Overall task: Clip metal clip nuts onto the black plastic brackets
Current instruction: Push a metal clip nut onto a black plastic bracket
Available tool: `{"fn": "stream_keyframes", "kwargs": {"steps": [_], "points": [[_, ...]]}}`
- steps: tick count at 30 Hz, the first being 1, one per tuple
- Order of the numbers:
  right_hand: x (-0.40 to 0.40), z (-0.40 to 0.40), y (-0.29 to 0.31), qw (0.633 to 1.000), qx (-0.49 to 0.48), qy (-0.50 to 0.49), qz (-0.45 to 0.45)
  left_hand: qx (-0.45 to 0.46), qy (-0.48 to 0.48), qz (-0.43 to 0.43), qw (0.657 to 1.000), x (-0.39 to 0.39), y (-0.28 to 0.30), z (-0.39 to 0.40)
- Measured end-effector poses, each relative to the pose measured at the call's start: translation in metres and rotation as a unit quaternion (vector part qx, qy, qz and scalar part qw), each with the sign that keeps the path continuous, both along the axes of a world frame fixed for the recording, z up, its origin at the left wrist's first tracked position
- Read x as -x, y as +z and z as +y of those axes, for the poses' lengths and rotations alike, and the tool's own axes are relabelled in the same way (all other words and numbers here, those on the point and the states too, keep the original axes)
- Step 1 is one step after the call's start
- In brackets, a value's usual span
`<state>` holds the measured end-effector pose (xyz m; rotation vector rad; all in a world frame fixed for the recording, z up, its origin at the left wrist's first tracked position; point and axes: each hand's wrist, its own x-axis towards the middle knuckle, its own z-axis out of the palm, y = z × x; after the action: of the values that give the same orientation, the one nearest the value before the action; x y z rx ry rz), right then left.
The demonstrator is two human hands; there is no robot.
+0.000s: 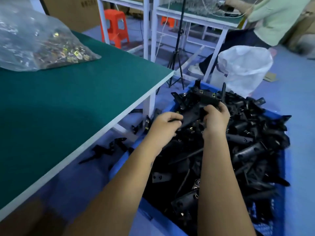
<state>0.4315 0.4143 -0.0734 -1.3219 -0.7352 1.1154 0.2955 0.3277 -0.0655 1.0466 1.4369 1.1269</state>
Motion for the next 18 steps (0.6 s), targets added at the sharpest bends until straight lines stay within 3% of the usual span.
{"fn": "stream_keyframes", "kwargs": {"steps": [5, 8, 12, 18], "points": [[-0.023, 0.004, -0.011, 0.987, 0.083, -0.039, -0.131, 0.133, -0.200, 0.102, 0.965, -0.010, -0.023, -0.010], [-0.021, -0.001, -0.006, 0.969, 0.109, -0.056, -0.216, 0.173, -0.241, 0.133, 0.946, -0.005, -0.024, -0.014], [0.014, -0.008, 0.019, 0.980, 0.040, -0.021, -0.195, 0.154, -0.196, 0.135, 0.959, 0.008, -0.013, -0.021], [0.100, -0.022, 0.060, 0.982, -0.088, 0.088, -0.144, 0.020, -0.046, 0.024, 0.998, 0.041, 0.043, -0.031]]}}
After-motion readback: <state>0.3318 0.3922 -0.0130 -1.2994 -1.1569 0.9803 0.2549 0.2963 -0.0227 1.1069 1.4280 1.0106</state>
